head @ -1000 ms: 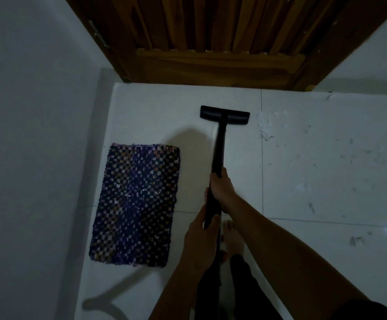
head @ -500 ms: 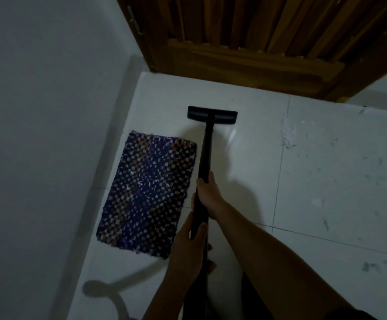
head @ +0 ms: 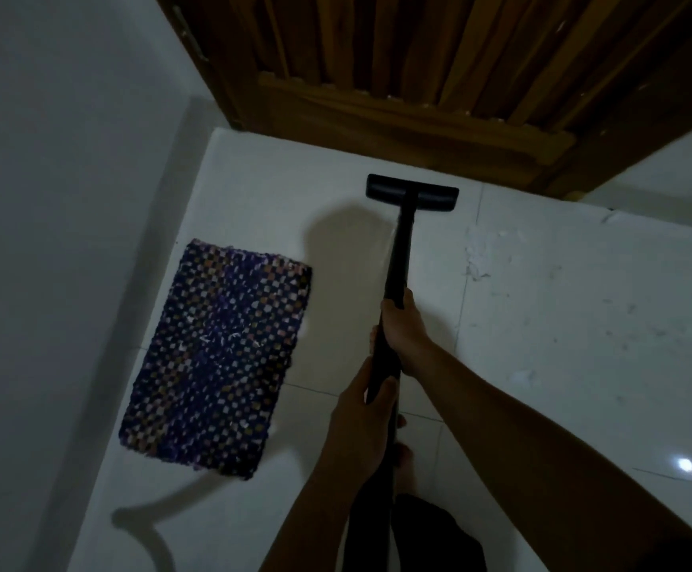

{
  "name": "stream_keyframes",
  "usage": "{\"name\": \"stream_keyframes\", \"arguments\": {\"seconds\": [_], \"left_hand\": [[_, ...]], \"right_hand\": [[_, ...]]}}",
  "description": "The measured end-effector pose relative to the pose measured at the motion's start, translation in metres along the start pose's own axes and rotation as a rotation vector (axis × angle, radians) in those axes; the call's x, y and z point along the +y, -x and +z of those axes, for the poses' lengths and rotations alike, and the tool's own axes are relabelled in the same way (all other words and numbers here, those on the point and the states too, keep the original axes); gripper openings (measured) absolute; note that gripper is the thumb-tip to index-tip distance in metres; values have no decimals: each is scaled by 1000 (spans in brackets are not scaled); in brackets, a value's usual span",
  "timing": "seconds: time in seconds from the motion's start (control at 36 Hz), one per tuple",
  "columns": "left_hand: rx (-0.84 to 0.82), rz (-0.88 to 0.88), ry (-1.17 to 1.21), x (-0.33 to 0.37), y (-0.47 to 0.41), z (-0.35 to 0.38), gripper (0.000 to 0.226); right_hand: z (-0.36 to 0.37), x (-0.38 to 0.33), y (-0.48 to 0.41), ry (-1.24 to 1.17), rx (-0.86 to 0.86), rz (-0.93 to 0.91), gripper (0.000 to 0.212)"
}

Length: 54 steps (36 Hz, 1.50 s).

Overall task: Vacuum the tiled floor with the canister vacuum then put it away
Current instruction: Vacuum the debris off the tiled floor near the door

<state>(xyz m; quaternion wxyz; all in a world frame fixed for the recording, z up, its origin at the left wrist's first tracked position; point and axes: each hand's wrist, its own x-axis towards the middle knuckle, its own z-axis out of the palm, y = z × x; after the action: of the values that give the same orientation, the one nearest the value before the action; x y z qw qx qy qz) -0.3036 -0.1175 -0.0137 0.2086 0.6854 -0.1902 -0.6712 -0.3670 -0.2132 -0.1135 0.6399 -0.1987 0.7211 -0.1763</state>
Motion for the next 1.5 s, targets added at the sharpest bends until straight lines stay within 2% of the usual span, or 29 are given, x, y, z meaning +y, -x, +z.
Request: {"name": "stream_keyframes", "arguments": {"seconds": [0.31, 0.75, 1.17, 1.5], "left_hand": [[-87, 35, -77, 5, 11, 43, 46], [-138, 128, -208, -10, 10, 87, 45], [-84, 113, -86, -34, -1, 37, 40], [-99, 78, -1, -42, -4, 30, 42]], "right_hand": [[-55, 5, 5, -89, 88, -41, 50], [-105, 19, 7, -156, 122, -59, 51], [-47, 28, 11, -112, 30, -86, 57], [-38, 34, 9, -52, 77, -69, 56]]}}
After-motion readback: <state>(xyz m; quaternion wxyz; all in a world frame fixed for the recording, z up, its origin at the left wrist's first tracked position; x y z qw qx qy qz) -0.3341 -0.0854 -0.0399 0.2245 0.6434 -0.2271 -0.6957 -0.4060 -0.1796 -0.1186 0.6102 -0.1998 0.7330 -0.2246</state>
